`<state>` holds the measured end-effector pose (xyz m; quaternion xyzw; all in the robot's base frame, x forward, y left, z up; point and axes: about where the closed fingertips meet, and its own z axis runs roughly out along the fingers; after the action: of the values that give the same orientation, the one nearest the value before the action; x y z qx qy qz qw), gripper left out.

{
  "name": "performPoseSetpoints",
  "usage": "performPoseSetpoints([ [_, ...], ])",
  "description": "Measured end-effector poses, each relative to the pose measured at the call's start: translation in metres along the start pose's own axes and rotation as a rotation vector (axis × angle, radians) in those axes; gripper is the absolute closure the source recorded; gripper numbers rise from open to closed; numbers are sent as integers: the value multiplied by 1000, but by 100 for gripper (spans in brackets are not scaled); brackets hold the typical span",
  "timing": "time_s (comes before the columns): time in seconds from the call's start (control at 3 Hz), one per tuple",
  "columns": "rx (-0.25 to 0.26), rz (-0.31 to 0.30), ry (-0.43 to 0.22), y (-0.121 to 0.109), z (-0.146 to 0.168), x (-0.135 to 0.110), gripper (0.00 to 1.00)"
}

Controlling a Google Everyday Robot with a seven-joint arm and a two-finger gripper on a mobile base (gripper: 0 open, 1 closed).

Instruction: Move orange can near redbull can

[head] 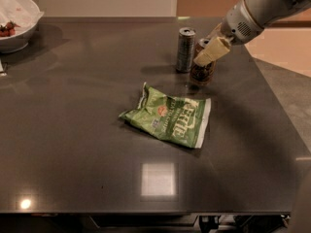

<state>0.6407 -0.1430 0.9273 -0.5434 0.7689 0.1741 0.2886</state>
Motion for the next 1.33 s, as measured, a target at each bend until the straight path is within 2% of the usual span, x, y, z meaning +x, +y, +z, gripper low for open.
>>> performPoseSetpoints([
  [0.33, 22, 36, -11, -18, 7, 9, 82],
  [0.67, 38, 51, -10, -33, 13, 12, 59],
  [1.33, 57, 36, 11, -48, 23, 14, 12],
])
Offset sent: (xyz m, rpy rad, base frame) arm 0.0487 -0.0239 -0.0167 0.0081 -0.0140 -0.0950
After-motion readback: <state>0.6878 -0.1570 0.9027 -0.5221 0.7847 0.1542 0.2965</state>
